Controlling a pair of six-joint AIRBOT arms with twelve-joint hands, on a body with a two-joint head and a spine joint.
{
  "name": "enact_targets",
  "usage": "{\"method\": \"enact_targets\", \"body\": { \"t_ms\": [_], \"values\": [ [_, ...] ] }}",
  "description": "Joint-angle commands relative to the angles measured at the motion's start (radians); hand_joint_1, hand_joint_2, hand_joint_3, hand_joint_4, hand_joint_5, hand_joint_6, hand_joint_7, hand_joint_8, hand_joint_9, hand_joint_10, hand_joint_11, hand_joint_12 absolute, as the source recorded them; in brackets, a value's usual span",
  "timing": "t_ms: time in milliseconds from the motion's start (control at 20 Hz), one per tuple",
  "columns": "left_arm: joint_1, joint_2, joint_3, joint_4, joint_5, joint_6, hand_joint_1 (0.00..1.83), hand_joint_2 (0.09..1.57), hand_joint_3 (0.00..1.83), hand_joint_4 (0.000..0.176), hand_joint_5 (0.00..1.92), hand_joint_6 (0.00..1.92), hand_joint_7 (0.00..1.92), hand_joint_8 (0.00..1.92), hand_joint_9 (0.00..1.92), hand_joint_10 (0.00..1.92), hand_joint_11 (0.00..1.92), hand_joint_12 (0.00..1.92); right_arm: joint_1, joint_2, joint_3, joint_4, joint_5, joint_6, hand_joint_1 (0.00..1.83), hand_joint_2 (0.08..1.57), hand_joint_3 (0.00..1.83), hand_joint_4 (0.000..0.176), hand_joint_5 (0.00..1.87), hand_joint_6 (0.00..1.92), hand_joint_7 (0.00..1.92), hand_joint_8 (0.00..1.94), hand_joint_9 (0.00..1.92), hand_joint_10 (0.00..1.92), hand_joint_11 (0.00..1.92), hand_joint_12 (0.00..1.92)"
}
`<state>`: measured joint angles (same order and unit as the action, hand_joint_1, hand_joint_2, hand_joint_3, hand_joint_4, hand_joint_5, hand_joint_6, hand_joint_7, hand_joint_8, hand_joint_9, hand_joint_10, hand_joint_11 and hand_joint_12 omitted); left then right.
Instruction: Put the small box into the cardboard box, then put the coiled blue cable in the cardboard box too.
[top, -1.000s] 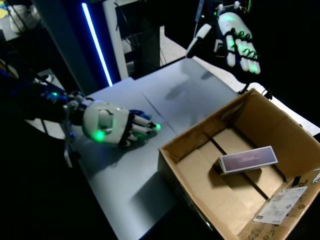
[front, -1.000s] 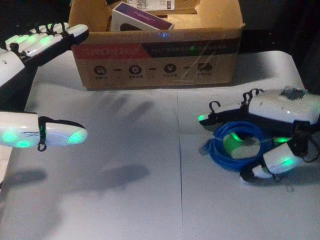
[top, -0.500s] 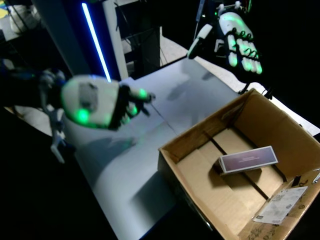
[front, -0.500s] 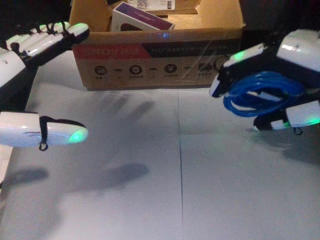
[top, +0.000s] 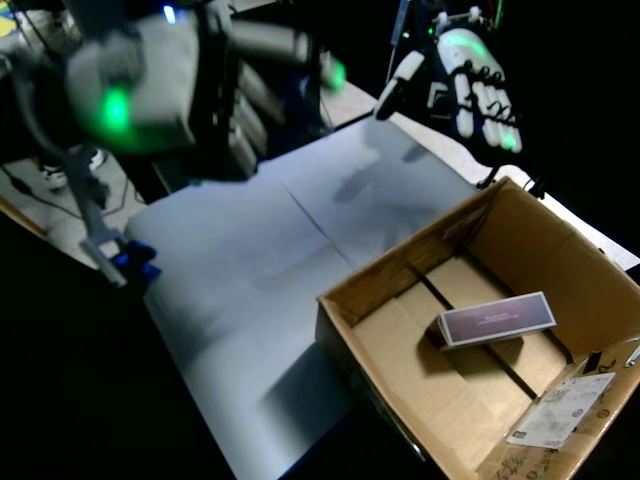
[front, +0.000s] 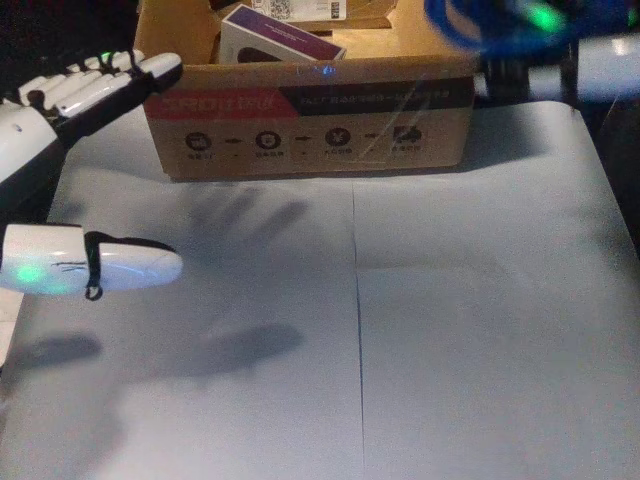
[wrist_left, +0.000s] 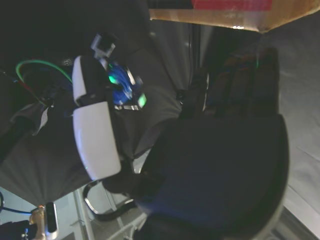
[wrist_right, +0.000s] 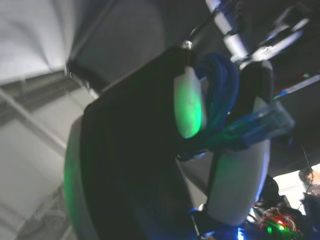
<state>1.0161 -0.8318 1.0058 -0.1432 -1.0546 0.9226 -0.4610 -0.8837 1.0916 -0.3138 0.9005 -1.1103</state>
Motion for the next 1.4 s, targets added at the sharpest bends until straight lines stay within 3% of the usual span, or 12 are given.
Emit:
{"method": "enact_targets", "body": {
  "t_ms": [0,50,250,300,500,600,700,750,800,900,1100,1350],
  "values": [
    [-0.005,-0.002,0.006,-0.009,-0.115,-0.007,0.48,0.87,0.00,0.176,0.01,0.00,0.00,0.00,0.00,0.00,0.04,0.01,0.023,-0.030,0.029,0.067,0.103,-0.001,1.31,1.34,0.01,0.176,0.84,1.92,1.32,1.94,1.66,1.92,1.61,1.92],
    [-0.005,-0.003,0.008,-0.008,-0.109,-0.007,0.49,0.86,0.00,0.176,0.01,0.00,0.00,0.00,0.00,0.00,0.05,0.02,0.031,-0.071,0.081,0.108,0.101,0.000,1.66,1.14,0.00,0.176,1.06,1.92,1.39,1.94,1.61,1.92,1.64,1.92],
    [-0.012,-0.009,0.016,-0.001,-0.095,-0.009,0.56,0.85,0.00,0.176,0.04,0.01,0.00,0.00,0.00,0.00,0.03,0.00,0.120,-0.218,0.262,0.212,-0.076,0.000,1.62,1.15,0.00,0.171,1.03,1.92,1.33,1.94,1.53,1.92,1.58,1.92],
    [-0.013,-0.011,0.018,0.003,-0.091,-0.012,0.50,0.86,0.00,0.176,0.01,0.00,0.00,0.00,0.00,0.00,0.04,0.01,0.133,-0.264,0.313,0.232,-0.124,0.000,1.73,1.09,0.00,0.107,0.97,1.92,1.23,1.94,1.46,1.92,1.51,1.92],
    [-0.049,-0.031,0.040,0.037,-0.053,-0.024,0.53,0.87,0.00,0.176,0.02,0.00,0.00,0.00,0.00,0.00,0.03,0.00,0.173,-0.403,0.485,0.284,-0.284,0.000,1.78,1.07,0.00,0.157,0.93,1.92,1.22,1.94,1.47,1.92,1.51,1.92],
    [-0.062,-0.041,0.049,0.048,-0.042,-0.027,0.52,0.86,0.00,0.176,0.01,0.00,0.00,0.00,0.00,0.00,0.05,0.01,0.183,-0.443,0.529,0.284,-0.333,0.000,1.60,1.13,0.01,0.150,0.86,1.92,1.14,1.94,1.36,1.92,1.46,1.92],
    [-0.069,-0.046,0.055,0.057,-0.033,-0.036,0.48,0.88,0.01,0.176,0.00,0.00,0.00,0.00,0.00,0.00,0.04,0.01,0.183,-0.466,0.548,0.278,-0.348,-0.001,0.94,1.18,0.00,0.000,0.68,1.76,0.89,1.94,1.09,1.92,1.19,1.92],
    [-0.071,-0.047,0.056,0.061,-0.029,-0.039,0.47,0.89,0.01,0.176,0.00,0.00,0.00,0.00,0.00,0.00,0.01,0.00,0.184,-0.470,0.547,0.272,-0.348,-0.001,0.81,1.17,0.00,0.000,0.64,1.32,0.72,1.77,0.90,1.92,1.01,1.92],
    [-0.071,-0.048,0.057,0.061,-0.027,-0.039,0.49,0.89,0.01,0.176,0.00,0.00,0.00,0.00,0.00,0.00,0.00,0.00,0.184,-0.473,0.543,0.270,-0.348,-0.001,0.69,1.13,0.00,0.000,0.64,0.65,0.67,1.17,0.68,1.45,0.65,1.74],
    [-0.071,-0.050,0.058,0.062,-0.024,-0.040,0.56,0.88,0.00,0.176,0.01,0.00,0.00,0.00,0.00,0.00,0.01,0.00,0.189,-0.473,0.536,0.259,-0.348,-0.001,0.46,1.07,0.00,0.013,0.46,0.03,0.53,0.12,0.60,0.26,0.35,1.16],
    [-0.071,-0.050,0.059,0.062,-0.024,-0.040,0.55,0.88,0.00,0.176,0.00,0.00,0.00,0.00,0.00,0.00,0.03,0.01,0.193,-0.462,0.520,0.241,-0.344,-0.001,0.35,0.95,0.00,0.121,0.07,0.00,0.17,0.00,0.24,0.01,0.00,0.97],
    [-0.072,-0.049,0.056,0.061,-0.027,-0.047,0.53,0.87,0.00,0.176,0.01,0.00,0.00,0.00,0.00,0.00,0.03,0.01,0.193,-0.401,0.461,0.222,-0.316,-0.001,0.36,0.94,0.00,0.149,0.05,0.00,0.10,0.00,0.18,0.00,0.00,1.03]
  ]
}}
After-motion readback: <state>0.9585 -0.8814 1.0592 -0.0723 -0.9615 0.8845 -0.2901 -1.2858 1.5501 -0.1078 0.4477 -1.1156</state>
